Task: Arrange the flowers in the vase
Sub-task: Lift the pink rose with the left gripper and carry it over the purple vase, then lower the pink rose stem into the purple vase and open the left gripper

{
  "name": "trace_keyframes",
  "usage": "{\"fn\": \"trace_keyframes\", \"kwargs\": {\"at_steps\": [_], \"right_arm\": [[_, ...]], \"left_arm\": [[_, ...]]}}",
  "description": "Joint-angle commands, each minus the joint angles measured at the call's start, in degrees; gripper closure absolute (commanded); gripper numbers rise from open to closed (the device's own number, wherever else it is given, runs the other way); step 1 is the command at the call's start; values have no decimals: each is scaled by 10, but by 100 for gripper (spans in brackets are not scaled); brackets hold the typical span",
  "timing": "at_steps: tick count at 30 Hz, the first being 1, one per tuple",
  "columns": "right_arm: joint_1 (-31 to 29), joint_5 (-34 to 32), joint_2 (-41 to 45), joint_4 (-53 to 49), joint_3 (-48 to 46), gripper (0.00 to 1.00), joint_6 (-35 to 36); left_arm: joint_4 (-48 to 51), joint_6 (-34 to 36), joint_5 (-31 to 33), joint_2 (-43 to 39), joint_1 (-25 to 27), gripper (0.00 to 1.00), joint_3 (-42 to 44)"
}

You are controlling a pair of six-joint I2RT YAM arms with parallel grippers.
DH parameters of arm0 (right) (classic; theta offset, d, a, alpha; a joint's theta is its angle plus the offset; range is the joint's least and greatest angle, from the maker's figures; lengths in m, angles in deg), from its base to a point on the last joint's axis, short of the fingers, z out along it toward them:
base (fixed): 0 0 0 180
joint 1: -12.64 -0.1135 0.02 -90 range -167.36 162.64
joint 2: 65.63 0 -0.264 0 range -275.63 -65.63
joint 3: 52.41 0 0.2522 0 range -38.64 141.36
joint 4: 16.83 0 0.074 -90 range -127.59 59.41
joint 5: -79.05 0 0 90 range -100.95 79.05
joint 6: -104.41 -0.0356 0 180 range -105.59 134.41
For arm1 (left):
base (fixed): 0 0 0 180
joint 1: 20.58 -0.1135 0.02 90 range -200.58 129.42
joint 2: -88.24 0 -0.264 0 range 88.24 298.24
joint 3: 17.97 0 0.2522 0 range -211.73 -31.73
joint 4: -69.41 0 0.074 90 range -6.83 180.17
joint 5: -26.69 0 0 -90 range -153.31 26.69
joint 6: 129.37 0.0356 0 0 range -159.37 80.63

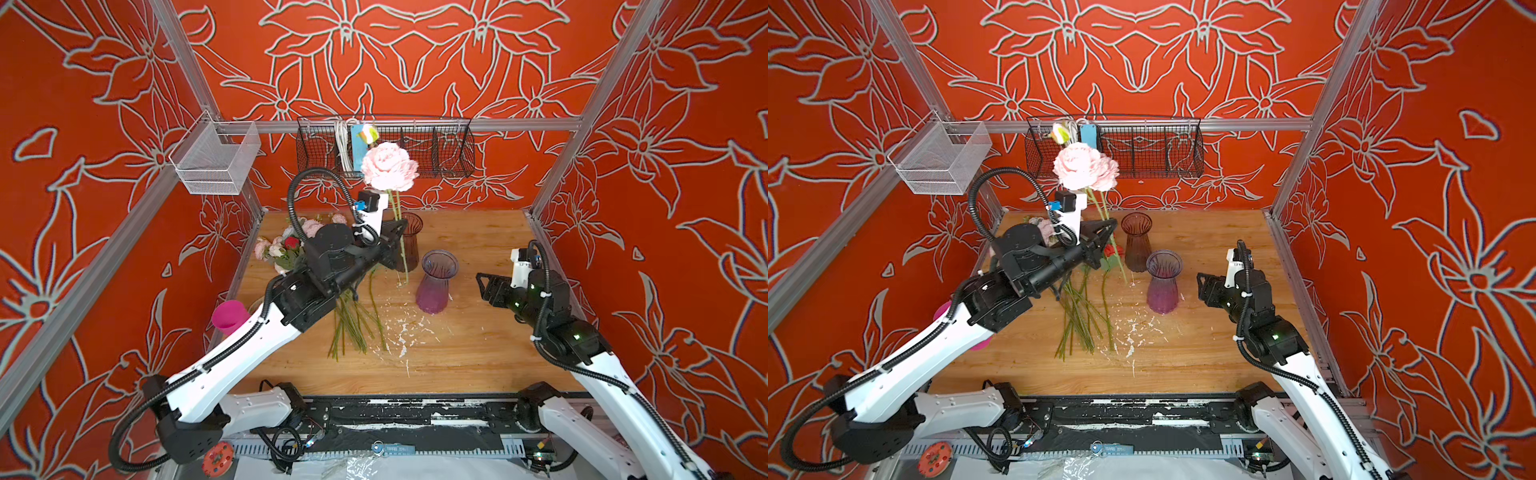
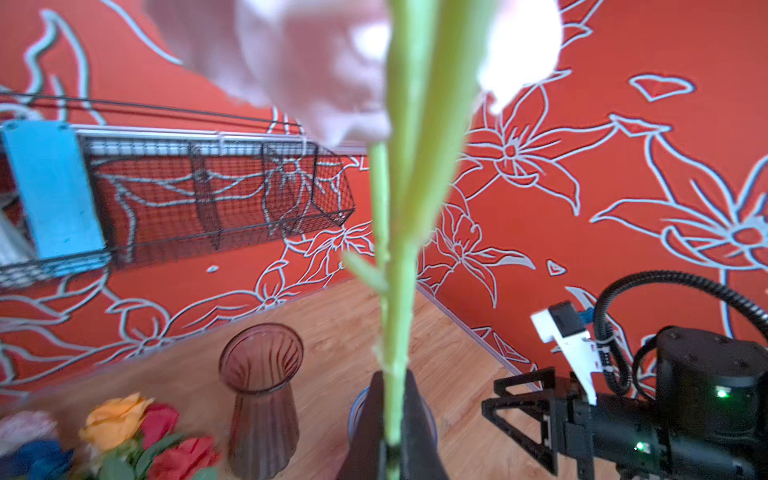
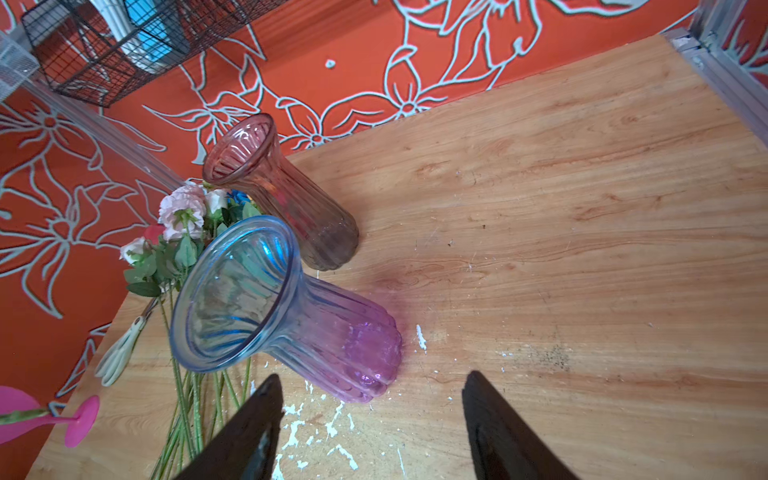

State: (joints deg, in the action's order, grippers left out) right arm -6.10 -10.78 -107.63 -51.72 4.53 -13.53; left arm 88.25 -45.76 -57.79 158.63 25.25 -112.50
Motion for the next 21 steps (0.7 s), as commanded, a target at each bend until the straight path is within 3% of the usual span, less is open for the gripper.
{"fn": "trace_keyframes", "kwargs": {"at_steps": [1,7,17,21], "right_arm": [[0,-32,15,32,-25,30,-26],[5,-48,20,27,-26,29,-24],[12,-43,17,31,-20,29,-11],[13,-39,11,31,-18,29,-14]], "left_arm": [[-18,67,13,49,36,100,-63],[-38,100,1,133,63,100,-154],[-73,154,23,226,62,100,-210],[-65,125,34,267,52,100,-224]]}}
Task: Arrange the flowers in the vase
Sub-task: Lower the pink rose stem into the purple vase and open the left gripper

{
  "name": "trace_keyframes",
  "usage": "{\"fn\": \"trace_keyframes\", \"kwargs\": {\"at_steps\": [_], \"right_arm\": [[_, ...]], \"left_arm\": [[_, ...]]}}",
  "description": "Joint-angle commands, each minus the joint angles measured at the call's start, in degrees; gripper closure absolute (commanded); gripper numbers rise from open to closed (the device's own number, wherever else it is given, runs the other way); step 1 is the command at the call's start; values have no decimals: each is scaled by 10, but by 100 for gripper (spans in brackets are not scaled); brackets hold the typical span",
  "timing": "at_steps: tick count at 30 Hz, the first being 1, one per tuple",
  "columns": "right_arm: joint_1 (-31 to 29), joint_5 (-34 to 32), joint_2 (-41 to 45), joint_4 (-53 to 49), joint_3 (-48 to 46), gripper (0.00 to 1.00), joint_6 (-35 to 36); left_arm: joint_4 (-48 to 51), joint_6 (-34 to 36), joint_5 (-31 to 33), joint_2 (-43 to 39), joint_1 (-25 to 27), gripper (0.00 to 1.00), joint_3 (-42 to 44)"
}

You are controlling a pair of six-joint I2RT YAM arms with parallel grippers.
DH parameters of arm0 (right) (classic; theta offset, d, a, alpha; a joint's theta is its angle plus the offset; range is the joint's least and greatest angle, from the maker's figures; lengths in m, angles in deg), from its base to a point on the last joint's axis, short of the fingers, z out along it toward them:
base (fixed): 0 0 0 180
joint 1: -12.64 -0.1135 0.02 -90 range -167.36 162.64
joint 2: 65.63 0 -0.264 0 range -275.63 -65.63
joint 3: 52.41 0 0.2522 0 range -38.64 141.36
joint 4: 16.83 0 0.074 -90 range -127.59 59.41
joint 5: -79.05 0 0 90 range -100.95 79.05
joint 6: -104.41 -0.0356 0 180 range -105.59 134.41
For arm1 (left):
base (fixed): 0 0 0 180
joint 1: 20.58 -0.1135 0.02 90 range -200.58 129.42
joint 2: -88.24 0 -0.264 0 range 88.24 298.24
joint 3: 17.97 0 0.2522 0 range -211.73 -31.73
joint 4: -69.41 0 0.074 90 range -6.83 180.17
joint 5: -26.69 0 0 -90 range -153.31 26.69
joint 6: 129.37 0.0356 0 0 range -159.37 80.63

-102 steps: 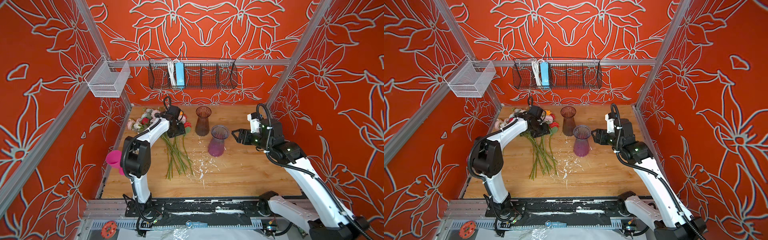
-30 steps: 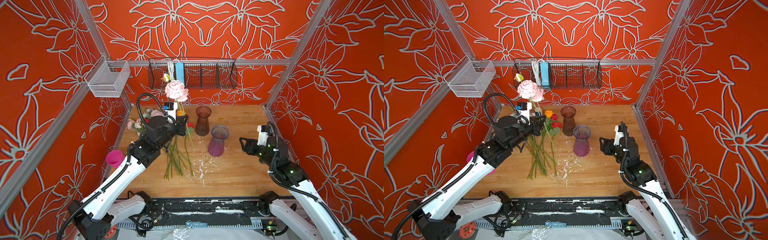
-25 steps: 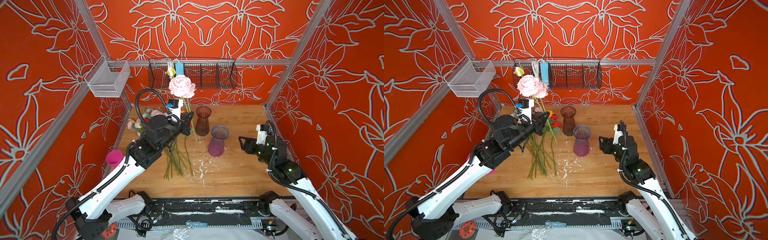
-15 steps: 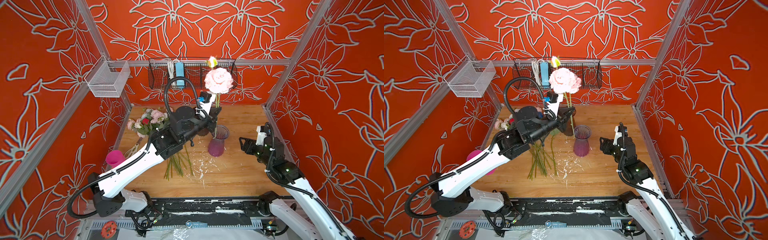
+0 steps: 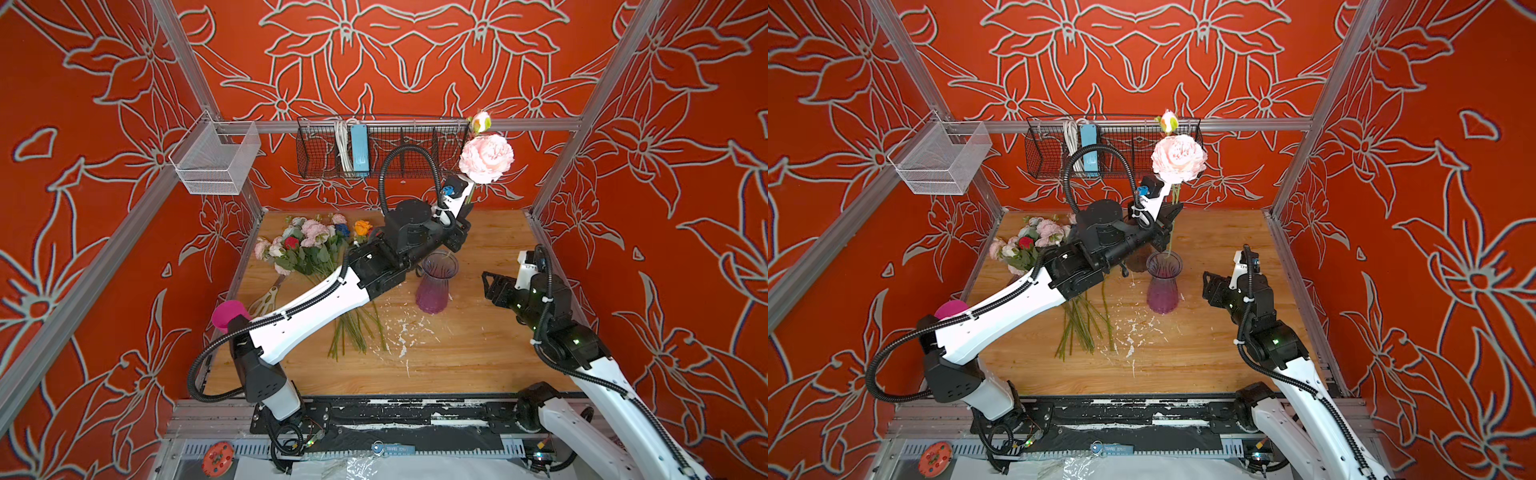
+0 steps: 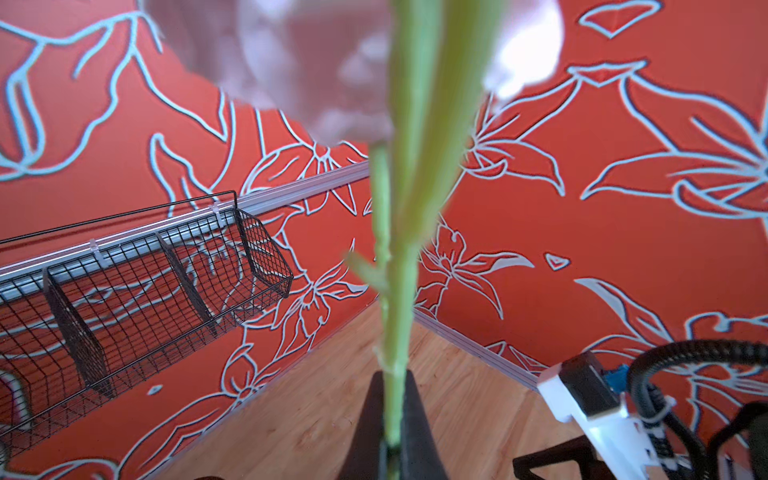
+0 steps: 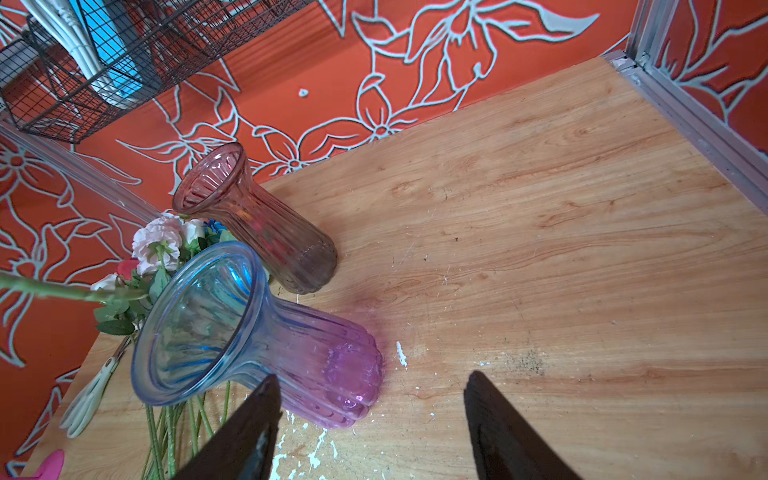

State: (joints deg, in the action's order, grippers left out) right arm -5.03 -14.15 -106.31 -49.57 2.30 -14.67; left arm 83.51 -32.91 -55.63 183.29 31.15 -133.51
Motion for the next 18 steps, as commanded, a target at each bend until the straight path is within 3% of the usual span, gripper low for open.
{"fn": "trace_keyframes", "kwargs": {"at_steps": [1,11,18], "right_arm": [[3,-5,-3,9,4,29,-3],[5,20,-24,3,6,28,-1],[5,43,-39,-6,15,28,2]], "left_arm": [[-16,-18,8,27,-12,100,-9],[-14,-122,22,53,-29,100,92],[14,-146,41,45,-36,78,128]]}}
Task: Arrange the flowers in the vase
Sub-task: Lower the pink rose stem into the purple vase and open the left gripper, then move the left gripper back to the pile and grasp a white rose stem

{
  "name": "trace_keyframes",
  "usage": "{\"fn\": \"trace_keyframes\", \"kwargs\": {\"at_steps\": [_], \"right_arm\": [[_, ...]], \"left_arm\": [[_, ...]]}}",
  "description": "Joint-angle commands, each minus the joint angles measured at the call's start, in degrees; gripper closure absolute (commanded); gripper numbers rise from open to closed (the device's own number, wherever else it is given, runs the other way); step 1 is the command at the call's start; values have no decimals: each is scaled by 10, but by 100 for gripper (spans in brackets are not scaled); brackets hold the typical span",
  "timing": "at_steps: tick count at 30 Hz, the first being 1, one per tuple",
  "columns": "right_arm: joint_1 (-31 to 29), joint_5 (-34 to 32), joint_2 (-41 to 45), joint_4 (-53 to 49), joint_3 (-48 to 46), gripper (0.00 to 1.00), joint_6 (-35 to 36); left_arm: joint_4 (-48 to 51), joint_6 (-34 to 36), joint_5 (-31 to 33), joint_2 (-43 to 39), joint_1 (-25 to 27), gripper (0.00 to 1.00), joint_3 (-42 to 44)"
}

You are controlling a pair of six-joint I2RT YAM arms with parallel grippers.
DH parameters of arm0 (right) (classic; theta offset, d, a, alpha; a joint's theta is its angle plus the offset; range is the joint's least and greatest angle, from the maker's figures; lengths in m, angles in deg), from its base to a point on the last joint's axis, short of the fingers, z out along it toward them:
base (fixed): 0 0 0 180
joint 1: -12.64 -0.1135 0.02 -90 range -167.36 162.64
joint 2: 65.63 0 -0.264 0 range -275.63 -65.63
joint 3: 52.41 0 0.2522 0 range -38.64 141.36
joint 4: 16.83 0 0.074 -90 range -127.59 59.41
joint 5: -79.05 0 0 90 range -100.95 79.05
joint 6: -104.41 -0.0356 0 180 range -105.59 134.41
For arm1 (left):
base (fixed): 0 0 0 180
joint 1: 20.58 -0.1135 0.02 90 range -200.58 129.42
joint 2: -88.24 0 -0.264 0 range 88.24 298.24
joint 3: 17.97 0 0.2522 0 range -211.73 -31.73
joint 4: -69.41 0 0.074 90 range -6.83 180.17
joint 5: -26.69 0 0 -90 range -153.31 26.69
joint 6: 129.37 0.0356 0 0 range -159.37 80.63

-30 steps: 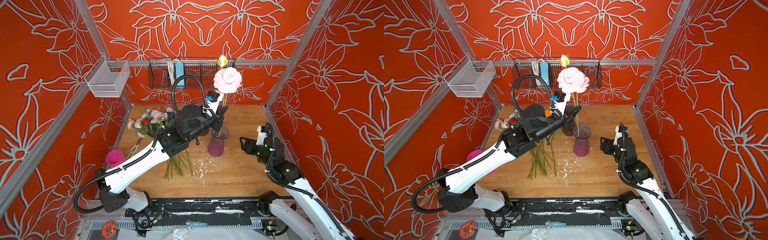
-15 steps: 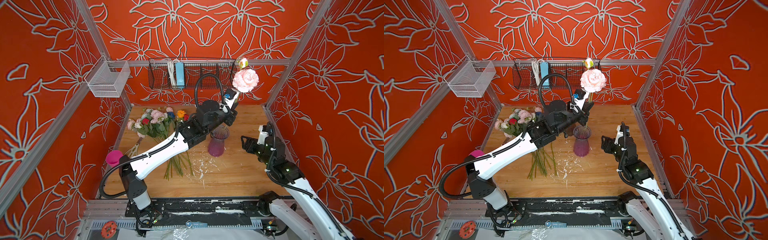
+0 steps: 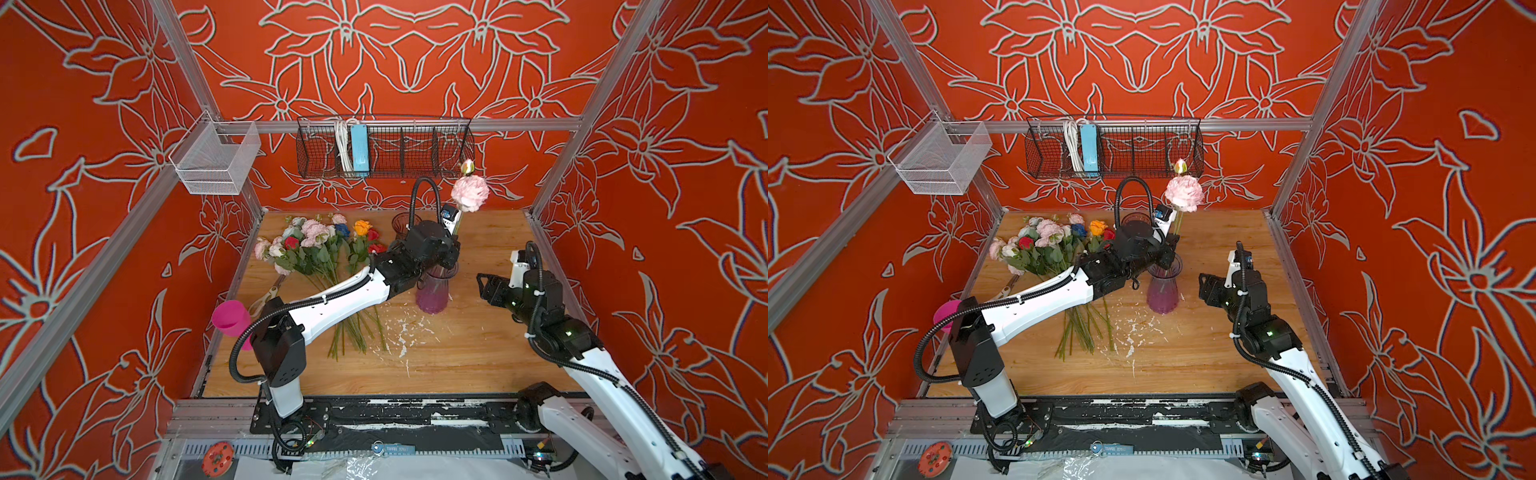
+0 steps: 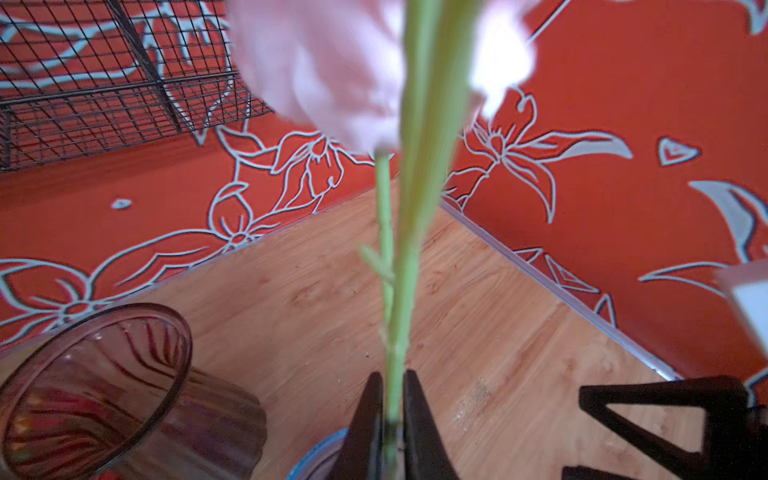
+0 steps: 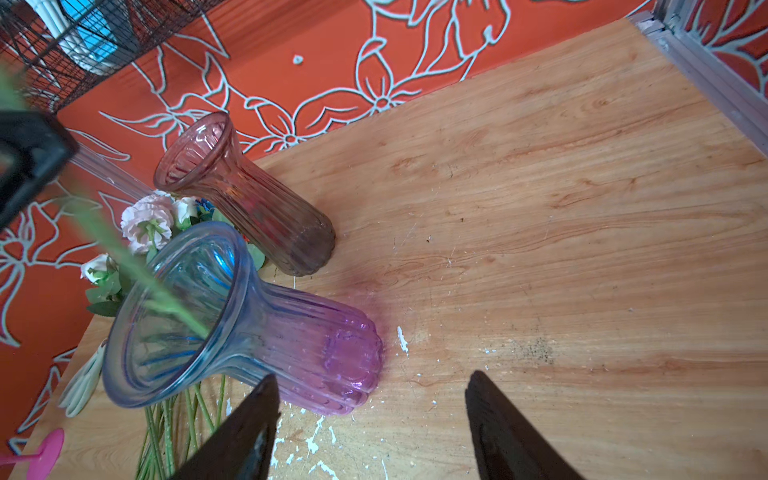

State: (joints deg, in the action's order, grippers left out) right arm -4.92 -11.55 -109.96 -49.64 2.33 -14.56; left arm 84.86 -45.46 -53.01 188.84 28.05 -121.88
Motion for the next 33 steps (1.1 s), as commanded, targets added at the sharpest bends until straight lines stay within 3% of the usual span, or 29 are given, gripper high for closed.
{"fn": "trace_keyframes", "kwargs": {"at_steps": [1,2,11,18,23,28,33], "right_arm": [[4,19,-4,-8,18,28,1],[4,21,-5,-12,22,28,1],[4,57,-8,-27,43,28,6],[4,72,0,-46,61,28,17],[4,89,9,-58,62,32,19],[4,101,16,-62,54,53,21],[4,123,21,-64,51,83,22]], "left_arm": [[-3,-21,14,-15,-5,72,21],[-4,-21,14,-20,-5,65,29],[-25,-44,29,-105,-7,61,117],[20,-53,64,-205,-12,40,162],[130,-165,97,-287,-72,35,221],[275,-300,90,-338,-174,37,282],[325,-378,-24,-346,-319,50,348]]}}
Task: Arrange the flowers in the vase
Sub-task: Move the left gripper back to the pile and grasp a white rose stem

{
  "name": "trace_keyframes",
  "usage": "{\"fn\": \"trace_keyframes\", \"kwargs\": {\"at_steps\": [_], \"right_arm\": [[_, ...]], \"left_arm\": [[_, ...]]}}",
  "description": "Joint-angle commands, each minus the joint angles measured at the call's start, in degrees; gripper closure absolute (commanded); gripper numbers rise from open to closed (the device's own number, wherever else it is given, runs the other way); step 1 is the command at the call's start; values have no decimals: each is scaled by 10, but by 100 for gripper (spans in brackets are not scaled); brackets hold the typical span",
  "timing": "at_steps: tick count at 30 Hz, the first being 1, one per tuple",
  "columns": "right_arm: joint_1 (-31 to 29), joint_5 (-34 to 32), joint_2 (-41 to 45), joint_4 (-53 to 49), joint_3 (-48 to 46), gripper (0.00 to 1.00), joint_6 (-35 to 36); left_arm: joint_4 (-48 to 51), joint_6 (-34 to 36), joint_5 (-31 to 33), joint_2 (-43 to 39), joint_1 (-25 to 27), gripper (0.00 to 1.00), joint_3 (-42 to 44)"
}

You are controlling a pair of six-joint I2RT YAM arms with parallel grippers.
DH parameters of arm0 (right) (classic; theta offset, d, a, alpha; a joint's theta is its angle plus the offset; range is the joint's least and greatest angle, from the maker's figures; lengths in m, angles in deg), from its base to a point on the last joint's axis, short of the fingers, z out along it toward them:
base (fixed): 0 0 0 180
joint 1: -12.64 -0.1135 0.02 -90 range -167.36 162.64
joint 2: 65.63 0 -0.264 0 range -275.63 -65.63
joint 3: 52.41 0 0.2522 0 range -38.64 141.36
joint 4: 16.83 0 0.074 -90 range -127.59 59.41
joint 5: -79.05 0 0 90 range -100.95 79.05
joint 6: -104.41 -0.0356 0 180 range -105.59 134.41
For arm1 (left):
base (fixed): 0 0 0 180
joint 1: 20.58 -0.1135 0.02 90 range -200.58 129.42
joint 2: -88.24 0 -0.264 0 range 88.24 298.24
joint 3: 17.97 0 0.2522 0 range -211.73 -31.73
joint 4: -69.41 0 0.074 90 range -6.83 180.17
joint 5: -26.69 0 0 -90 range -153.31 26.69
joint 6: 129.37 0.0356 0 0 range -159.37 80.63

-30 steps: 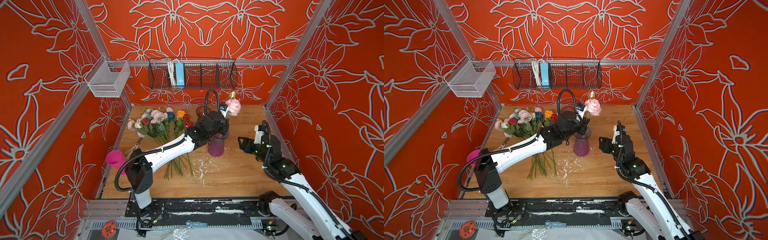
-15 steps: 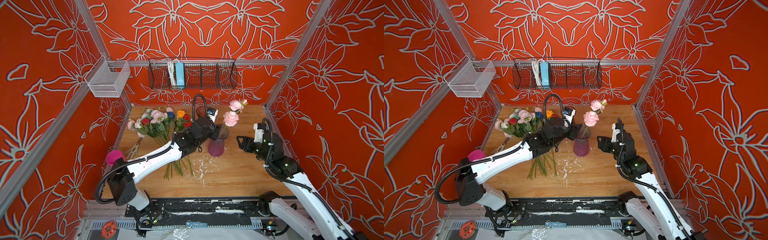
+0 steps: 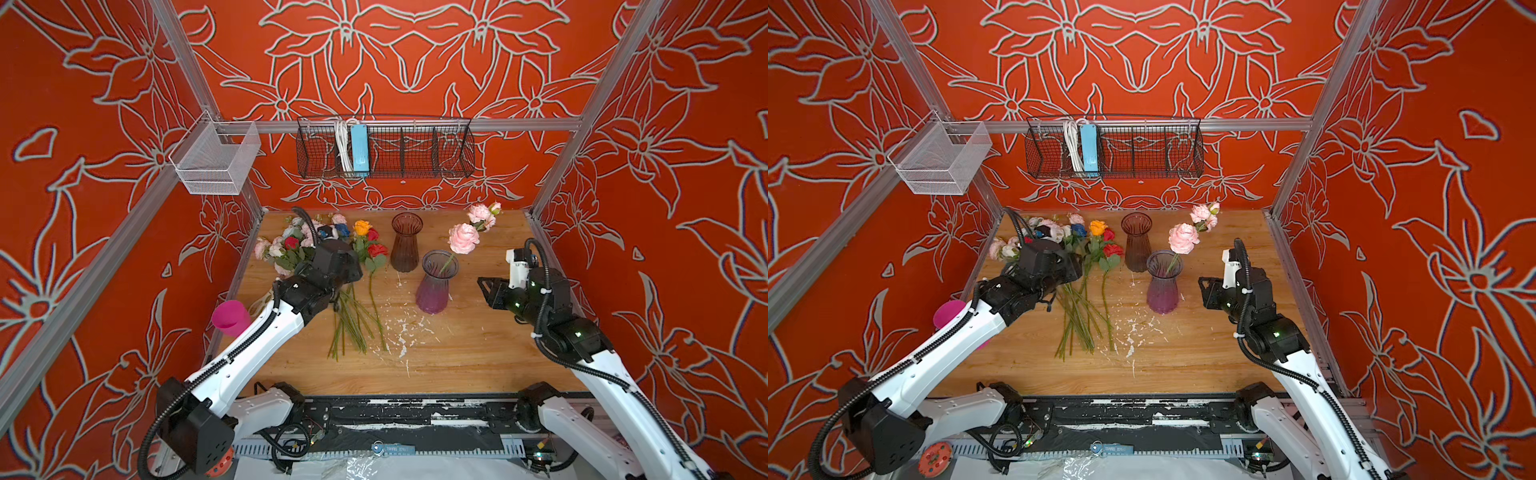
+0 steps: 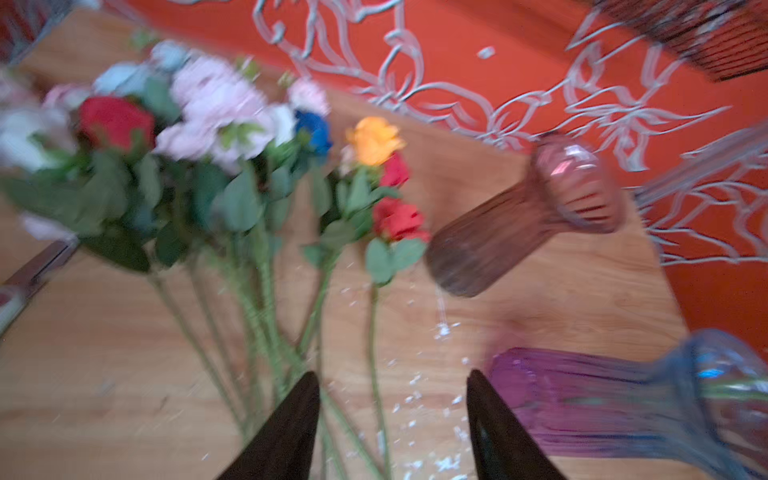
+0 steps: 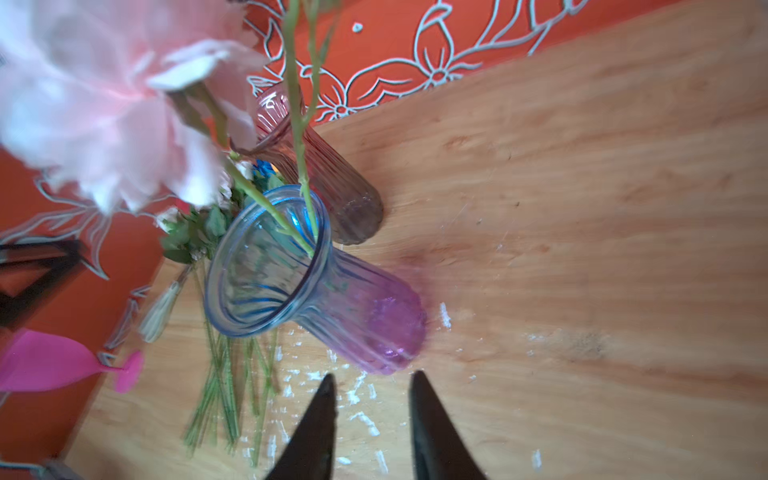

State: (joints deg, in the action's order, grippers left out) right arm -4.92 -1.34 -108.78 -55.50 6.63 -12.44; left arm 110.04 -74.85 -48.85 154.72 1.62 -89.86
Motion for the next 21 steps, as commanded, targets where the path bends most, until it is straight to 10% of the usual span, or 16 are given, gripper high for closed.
{"fn": "trace_keyframes", "kwargs": {"at_steps": [1,5,13,21], "right_arm": [[4,22,10,-3,5,88,0],[4,18,3,-3,-2,100,5],[4,21,-1,-3,-14,100,6],[4,33,-2,-3,-19,100,5]], "left_arm": [[65,-90,-92,-4,-79,54,44],[24,-104,-180,31,-155,65,83],[47,-110,-84,129,-171,69,41],[-136,-107,-183,120,-224,67,116]]}}
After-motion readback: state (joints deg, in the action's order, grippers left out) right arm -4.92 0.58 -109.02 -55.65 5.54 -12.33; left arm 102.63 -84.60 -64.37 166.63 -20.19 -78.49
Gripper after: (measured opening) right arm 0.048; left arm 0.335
